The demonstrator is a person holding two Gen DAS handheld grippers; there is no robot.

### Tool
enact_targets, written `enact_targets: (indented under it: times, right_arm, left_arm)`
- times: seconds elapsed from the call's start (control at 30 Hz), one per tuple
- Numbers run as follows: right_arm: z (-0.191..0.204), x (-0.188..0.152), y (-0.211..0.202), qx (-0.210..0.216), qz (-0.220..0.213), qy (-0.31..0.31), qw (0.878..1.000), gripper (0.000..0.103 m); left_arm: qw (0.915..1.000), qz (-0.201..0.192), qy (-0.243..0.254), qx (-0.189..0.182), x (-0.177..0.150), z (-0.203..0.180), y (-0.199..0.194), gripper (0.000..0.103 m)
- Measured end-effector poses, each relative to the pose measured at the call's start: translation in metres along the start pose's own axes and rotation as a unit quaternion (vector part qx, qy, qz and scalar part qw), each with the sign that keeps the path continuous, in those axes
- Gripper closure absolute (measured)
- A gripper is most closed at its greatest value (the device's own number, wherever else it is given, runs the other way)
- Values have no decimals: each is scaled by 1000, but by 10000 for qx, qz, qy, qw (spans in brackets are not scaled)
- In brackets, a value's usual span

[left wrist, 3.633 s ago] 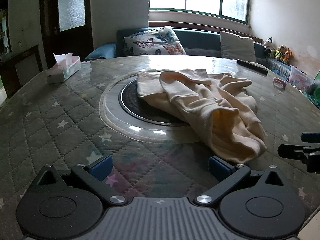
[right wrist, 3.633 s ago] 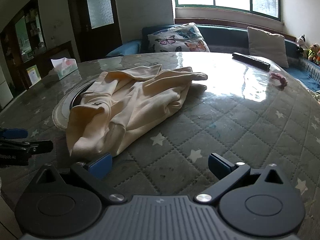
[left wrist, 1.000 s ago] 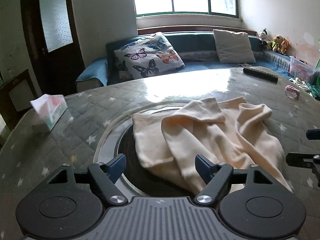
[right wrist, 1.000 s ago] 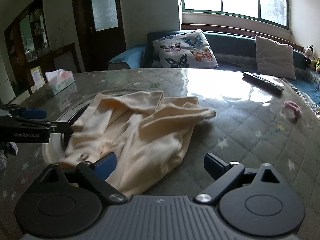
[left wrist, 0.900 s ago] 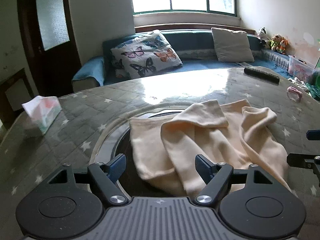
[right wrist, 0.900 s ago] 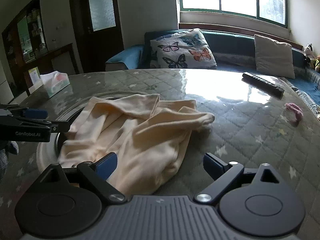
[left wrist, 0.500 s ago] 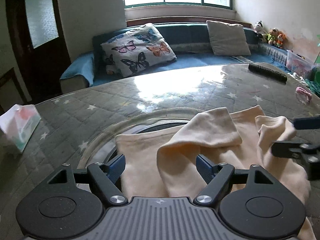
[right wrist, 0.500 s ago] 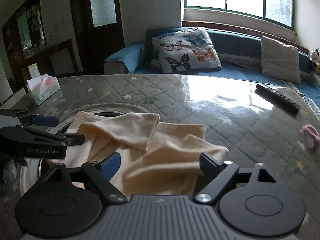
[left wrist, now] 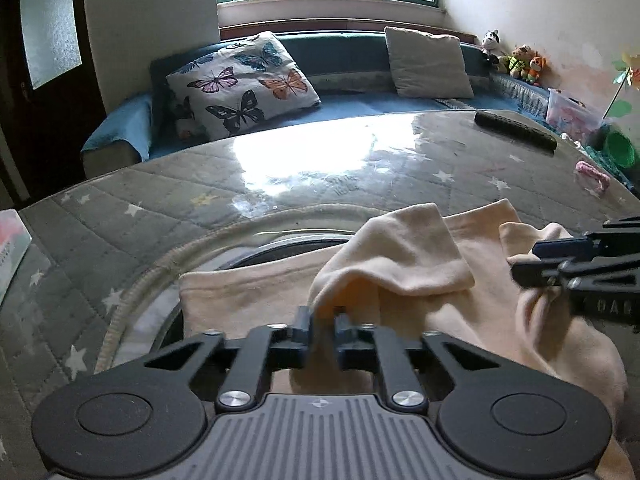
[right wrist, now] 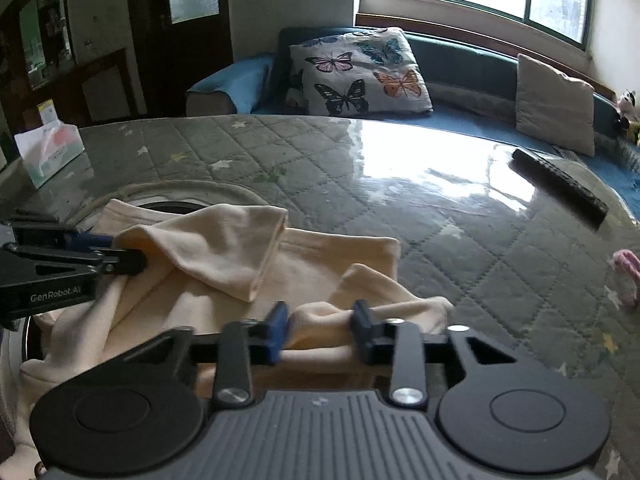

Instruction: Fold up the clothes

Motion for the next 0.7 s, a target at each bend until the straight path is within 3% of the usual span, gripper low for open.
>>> enact_targets:
  times: [0.1,0.37,0.7]
  right_arm:
    - [-9,0,-6,-3,-31,171,9998,95]
    - [-45,-6,-58,-135,-470,537,9974,97]
    - [-107,-29,-124,-532,-969,1003,9888,98]
  left_arm:
    - [9997,-184,-83,112,0,5,-14,96]
    - [9937,-769,-475,663,-8,33,-91,96]
    - [9774,-965,-1107,1519,-79,71,-191,96]
Point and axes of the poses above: each gripper's, at about its wrist camera, not at the fingertips, and y roughly the way its jaws point, z to its left, x to its top, the point moved 10 cm from there along y, roughly the way its jaws point, and after that the axes turned 10 degrees about -x, right-handed, at the moved point
